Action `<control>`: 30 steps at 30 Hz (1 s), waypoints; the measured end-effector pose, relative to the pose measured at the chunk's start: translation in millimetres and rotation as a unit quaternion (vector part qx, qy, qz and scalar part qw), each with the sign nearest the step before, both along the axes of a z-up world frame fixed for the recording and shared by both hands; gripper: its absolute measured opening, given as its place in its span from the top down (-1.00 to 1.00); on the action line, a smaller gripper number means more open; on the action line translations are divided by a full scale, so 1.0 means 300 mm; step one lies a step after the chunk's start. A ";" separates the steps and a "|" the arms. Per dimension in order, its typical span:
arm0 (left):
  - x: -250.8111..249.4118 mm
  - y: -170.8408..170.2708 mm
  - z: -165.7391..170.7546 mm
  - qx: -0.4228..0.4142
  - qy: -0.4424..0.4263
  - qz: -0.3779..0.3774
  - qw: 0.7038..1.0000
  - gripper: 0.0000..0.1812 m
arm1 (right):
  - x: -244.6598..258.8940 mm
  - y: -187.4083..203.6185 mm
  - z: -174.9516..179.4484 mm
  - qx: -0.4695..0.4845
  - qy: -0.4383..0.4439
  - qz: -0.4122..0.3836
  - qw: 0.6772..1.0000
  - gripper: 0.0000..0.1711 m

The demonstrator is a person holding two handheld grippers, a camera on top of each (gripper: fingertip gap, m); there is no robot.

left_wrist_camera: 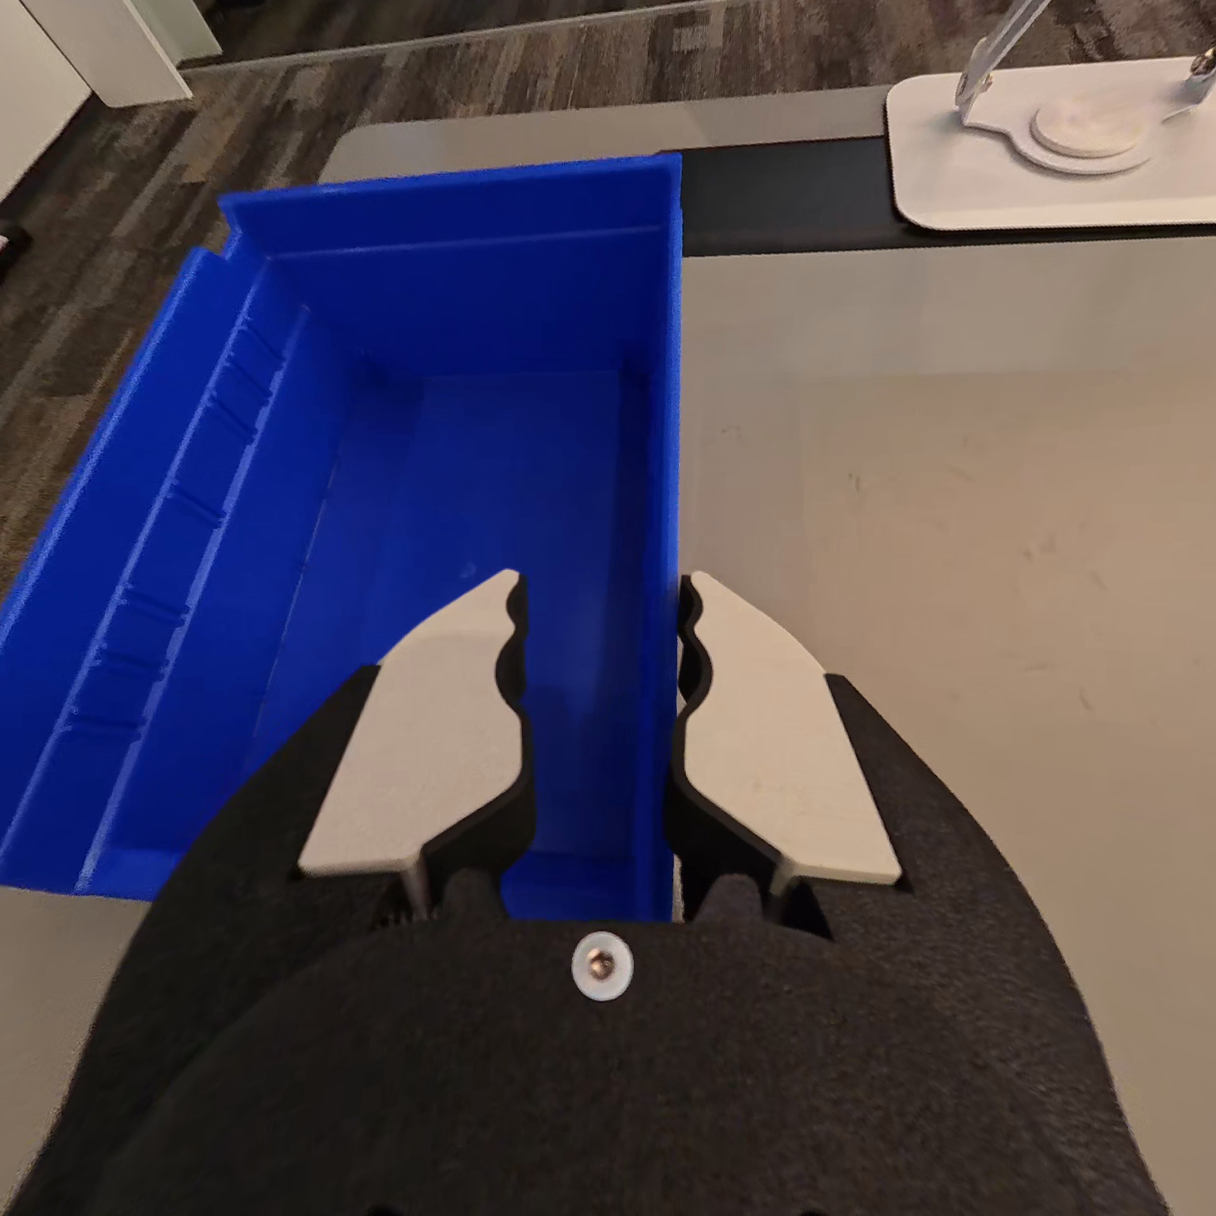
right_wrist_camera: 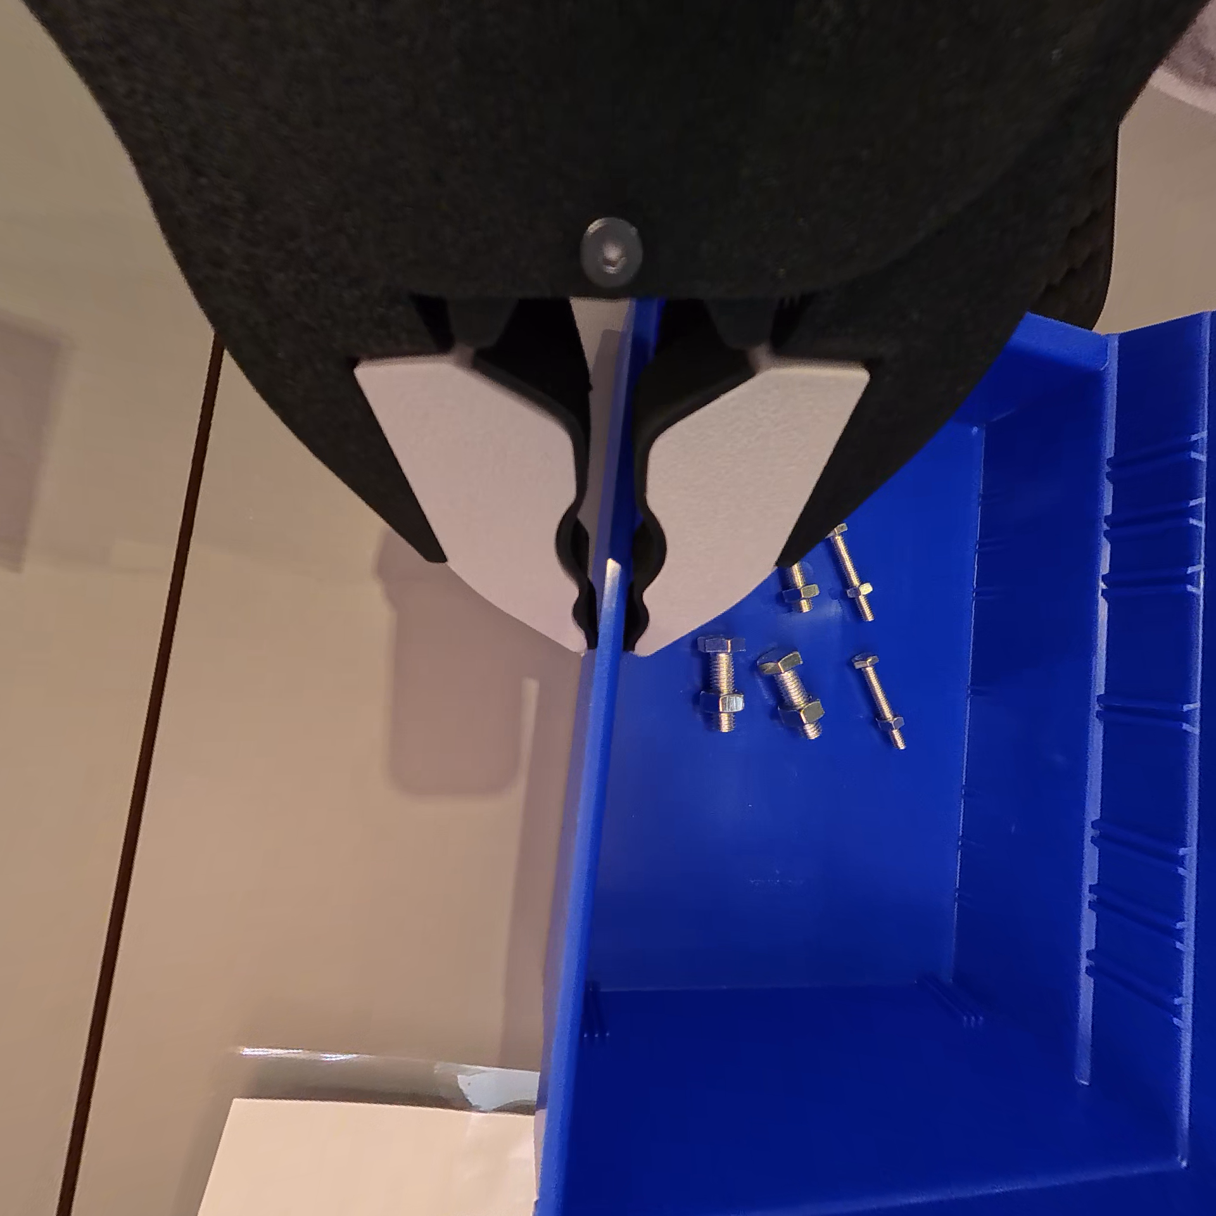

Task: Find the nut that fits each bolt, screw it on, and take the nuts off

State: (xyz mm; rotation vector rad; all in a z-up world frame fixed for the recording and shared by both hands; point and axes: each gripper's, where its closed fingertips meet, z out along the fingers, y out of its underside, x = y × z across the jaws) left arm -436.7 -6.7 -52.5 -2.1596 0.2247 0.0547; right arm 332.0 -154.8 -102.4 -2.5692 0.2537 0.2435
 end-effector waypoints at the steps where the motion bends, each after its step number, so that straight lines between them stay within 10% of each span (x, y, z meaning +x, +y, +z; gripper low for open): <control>1: 0.001 0.002 -0.008 -0.005 0.000 0.000 1.000 0.52 | 0.000 0.000 0.000 0.000 0.001 0.000 1.000 0.91; 8: 0.056 0.011 -0.067 -0.035 0.009 -0.034 0.999 0.95 | 0.000 -0.004 -0.008 -0.013 -0.005 0.002 1.000 0.91; 30: 0.404 -0.072 -0.075 -0.061 0.056 -0.159 0.984 0.92 | -0.039 -0.014 -0.021 -0.044 0.008 0.001 0.999 0.87</control>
